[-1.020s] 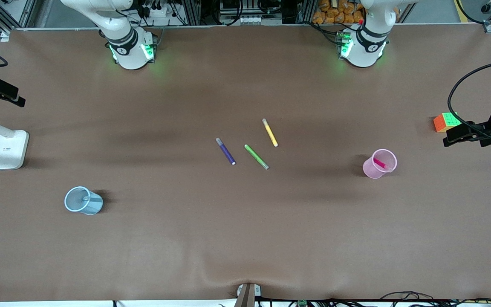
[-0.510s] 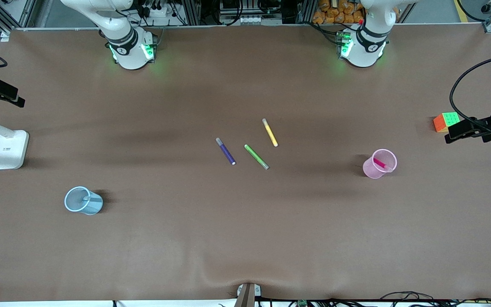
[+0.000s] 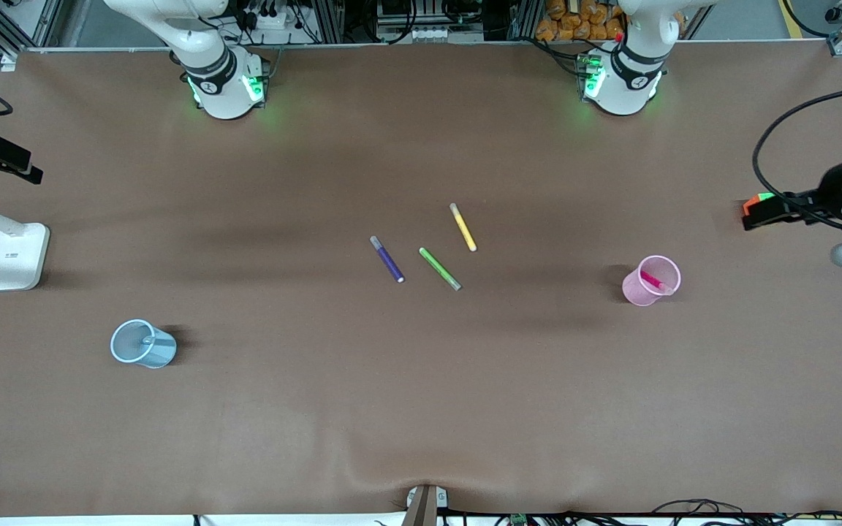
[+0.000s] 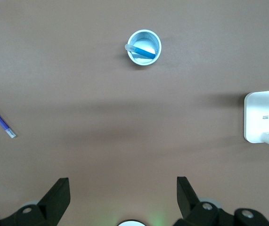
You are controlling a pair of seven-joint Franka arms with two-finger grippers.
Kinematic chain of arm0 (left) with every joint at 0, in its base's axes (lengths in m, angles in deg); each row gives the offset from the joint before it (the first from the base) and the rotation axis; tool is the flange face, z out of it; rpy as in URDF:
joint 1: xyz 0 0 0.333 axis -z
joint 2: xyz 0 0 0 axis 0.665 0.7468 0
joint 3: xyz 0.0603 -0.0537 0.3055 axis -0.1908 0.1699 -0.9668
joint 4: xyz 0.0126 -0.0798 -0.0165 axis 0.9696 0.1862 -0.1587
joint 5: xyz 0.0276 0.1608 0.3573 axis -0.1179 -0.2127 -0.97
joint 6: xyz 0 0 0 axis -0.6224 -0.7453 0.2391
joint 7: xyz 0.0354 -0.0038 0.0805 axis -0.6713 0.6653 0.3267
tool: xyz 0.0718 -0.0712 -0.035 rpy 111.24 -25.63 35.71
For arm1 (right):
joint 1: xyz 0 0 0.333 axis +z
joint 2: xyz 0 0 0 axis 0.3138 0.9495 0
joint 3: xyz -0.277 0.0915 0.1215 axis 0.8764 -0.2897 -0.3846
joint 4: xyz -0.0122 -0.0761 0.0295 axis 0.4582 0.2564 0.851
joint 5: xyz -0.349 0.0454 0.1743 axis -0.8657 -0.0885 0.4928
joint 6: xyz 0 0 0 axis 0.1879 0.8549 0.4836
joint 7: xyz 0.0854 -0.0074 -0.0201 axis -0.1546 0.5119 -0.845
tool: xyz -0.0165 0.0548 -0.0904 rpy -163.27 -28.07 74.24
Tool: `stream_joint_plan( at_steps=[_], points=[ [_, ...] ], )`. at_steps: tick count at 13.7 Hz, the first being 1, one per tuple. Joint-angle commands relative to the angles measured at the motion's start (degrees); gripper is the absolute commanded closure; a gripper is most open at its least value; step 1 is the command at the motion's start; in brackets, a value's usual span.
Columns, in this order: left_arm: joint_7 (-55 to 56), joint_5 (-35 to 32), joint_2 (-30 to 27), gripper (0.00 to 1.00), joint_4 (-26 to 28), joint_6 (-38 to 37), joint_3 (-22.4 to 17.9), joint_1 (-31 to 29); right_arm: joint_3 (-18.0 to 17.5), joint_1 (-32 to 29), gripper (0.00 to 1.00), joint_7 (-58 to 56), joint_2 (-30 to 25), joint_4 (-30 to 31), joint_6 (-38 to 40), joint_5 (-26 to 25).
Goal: Place pink and blue markers in matching cups
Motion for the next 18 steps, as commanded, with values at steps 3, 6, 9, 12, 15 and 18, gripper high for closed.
stream_joint_plan(
  at_steps=[3, 6, 9, 12, 15, 18],
  points=[
    [3.2, -3.5, -1.7, 0.00, 0.3, -1.7, 0.2, -0.6, -0.2, -0.2, 0.00, 0.9, 0.1, -0.6, 0.1, -0.7],
    [1.0, -3.0, -2.1, 0.00, 0.2, -1.7, -0.6, -2.3, -0.2, -0.2, 0.00, 0.9, 0.1, -0.6, 0.1, -0.7],
    [-6.4, -2.2, -2.2, 0.00, 0.3, -1.7, -0.2, -3.4, -0.2, -0.2, 0.00, 0.9, 0.1, -0.6, 0.1, -0.7],
    [-6.3, -2.2, -3.2, 0.00, 0.3, -1.7, -0.3, -3.4, -0.2, -0.2, 0.00, 0.9, 0.1, -0.6, 0.1, -0.7],
    [-6.6, -2.1, -3.7, 0.00, 0.3, -1.7, -0.3, -3.4, -0.2, -0.2, 0.00, 0.9, 0.1, -0.6, 0.1, -0.7],
    [-6.6, -2.0, -5.1, 0.00, 1.1, -1.7, -0.2, -3.2, -0.2, -0.2, 0.00, 0.9, 0.2, -0.6, 0.1, -0.7]
  ],
)
